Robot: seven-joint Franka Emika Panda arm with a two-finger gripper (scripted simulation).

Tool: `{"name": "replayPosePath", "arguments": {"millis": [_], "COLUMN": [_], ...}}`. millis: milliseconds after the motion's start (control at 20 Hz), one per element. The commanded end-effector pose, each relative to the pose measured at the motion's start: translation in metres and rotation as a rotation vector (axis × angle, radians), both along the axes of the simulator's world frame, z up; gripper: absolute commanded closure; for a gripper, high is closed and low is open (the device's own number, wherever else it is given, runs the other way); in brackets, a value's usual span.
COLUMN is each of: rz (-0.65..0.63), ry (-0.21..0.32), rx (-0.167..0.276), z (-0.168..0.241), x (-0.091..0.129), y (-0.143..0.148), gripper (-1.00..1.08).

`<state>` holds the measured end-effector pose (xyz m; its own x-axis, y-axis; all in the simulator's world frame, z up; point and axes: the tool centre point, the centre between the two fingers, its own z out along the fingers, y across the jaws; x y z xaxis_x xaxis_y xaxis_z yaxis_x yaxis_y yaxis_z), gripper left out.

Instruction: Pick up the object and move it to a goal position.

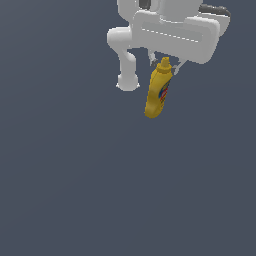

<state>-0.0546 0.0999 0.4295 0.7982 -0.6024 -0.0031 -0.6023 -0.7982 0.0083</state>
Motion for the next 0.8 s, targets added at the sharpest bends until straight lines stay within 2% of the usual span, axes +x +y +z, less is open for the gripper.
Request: {"name": "replayPosePath", "arguments": {"millis": [0,400,750], "rz": [0.0,0.0,0.0], "ry": [-0.008,-0.008,-0.007], "rx": [0.001,0.002,0.004], "z": [0.027,0.097,0.135], "x": [-0.011,-0.044,-0.059], "y": [0.017,0.07,0.099], "gripper": [1.08,1.08,1.08]}}
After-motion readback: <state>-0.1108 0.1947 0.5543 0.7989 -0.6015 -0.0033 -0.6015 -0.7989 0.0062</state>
